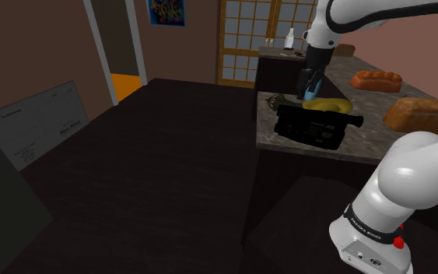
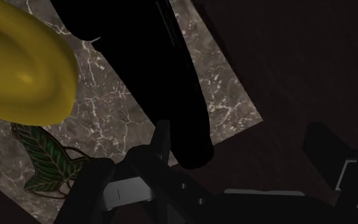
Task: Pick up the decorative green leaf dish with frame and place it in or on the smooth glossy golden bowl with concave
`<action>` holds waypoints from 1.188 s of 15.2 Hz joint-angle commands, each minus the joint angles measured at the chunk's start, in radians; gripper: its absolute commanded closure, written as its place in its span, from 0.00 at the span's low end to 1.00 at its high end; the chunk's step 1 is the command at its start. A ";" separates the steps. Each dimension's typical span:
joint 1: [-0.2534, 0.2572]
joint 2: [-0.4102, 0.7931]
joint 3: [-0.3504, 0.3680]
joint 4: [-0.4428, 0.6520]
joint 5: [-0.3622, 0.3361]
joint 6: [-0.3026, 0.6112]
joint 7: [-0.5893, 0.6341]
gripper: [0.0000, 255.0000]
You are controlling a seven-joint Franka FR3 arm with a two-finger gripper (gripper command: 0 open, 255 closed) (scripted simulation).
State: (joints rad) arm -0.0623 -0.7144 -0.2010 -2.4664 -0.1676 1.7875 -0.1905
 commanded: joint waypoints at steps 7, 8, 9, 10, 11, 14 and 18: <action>-0.022 0.151 -0.163 -0.017 -0.096 0.242 -0.206 0.00; -0.022 0.178 -0.185 -0.012 -0.102 0.273 -0.232 0.00; -0.021 0.206 -0.207 -0.006 -0.106 0.305 -0.259 0.00; -0.019 0.235 -0.229 0.002 -0.109 0.336 -0.287 0.00; -0.017 0.265 -0.251 0.011 -0.109 0.367 -0.316 0.00; -0.002 0.365 -0.320 0.048 -0.092 0.458 -0.408 0.00; 0.029 0.515 -0.410 0.117 -0.018 0.568 -0.556 0.00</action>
State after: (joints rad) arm -0.0444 -0.2444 -0.5893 -2.3739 -0.2118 2.3276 -0.7058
